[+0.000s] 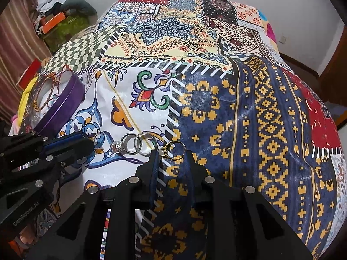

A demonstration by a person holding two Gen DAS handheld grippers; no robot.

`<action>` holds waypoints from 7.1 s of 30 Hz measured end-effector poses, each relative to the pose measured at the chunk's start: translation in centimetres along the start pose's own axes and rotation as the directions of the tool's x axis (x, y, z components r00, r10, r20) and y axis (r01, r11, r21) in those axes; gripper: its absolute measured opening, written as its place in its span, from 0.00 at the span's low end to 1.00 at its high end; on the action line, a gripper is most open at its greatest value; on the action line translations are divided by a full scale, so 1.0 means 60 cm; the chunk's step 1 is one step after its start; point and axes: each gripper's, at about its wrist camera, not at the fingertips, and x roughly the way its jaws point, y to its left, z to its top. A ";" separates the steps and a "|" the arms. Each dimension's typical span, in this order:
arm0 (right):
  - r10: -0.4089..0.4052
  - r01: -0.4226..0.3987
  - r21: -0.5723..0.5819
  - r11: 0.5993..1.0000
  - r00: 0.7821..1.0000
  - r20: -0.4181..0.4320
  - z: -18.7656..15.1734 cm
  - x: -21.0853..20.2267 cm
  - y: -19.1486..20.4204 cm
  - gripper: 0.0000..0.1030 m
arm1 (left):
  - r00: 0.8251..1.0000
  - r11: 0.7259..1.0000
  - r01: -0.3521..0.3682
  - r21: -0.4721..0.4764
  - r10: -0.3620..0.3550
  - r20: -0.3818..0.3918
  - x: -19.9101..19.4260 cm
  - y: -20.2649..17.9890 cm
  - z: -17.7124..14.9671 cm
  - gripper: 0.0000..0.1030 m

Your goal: Organize jewelry

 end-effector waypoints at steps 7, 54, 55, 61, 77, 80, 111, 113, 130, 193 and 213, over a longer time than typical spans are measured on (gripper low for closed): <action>-0.002 0.002 0.013 1.000 1.000 0.022 0.002 0.001 -0.004 0.07 | 1.000 1.000 -0.002 -0.003 0.002 0.009 -0.005 0.001 0.002 0.07; -0.041 0.040 0.023 0.999 0.999 0.032 0.005 -0.006 -0.013 0.21 | 0.998 1.000 -0.003 -0.018 0.004 0.063 -0.043 0.009 0.012 0.07; -0.042 0.041 0.025 0.999 0.998 0.042 0.004 -0.011 -0.014 0.21 | 0.998 1.000 -0.004 -0.017 0.005 0.067 -0.046 0.008 0.013 0.07; -0.042 0.040 0.024 0.999 0.994 0.096 0.002 -0.050 -0.001 0.21 | 0.995 1.000 -0.011 -0.010 0.011 0.102 -0.075 0.005 0.018 0.07; 0.045 -0.033 -0.043 0.999 0.951 0.304 0.034 -0.176 0.086 0.21 | 0.968 0.995 -0.086 -0.044 0.094 0.235 -0.191 0.030 0.023 0.07; 0.073 -0.059 -0.054 0.997 0.942 0.326 0.038 -0.185 0.106 0.21 | 0.962 0.993 -0.104 -0.051 0.114 0.246 -0.207 0.040 0.022 0.07; 0.230 -0.211 -0.102 0.972 0.944 0.238 0.096 -0.079 0.196 0.21 | 0.971 0.981 -0.143 -0.127 0.164 0.172 -0.157 0.154 0.012 0.07; 0.233 -0.213 -0.107 0.971 0.945 0.231 0.099 -0.074 0.198 0.21 | 0.973 0.982 -0.138 -0.131 0.159 0.166 -0.147 0.156 0.013 0.07; 0.248 -0.233 -0.100 0.967 0.953 0.172 0.106 -0.040 0.197 0.22 | 0.979 0.981 -0.120 -0.152 0.142 0.145 -0.125 0.170 0.016 0.07; 0.017 -0.047 0.146 0.988 0.979 0.201 -0.018 -0.149 -0.010 0.35 | 0.999 0.998 -0.016 0.059 0.015 0.032 -0.078 -0.033 0.011 0.22; 0.048 -0.066 0.146 0.987 0.992 0.121 -0.022 -0.089 -0.036 0.35 | 0.997 0.998 0.005 0.063 0.000 -0.080 0.040 -0.036 0.029 0.22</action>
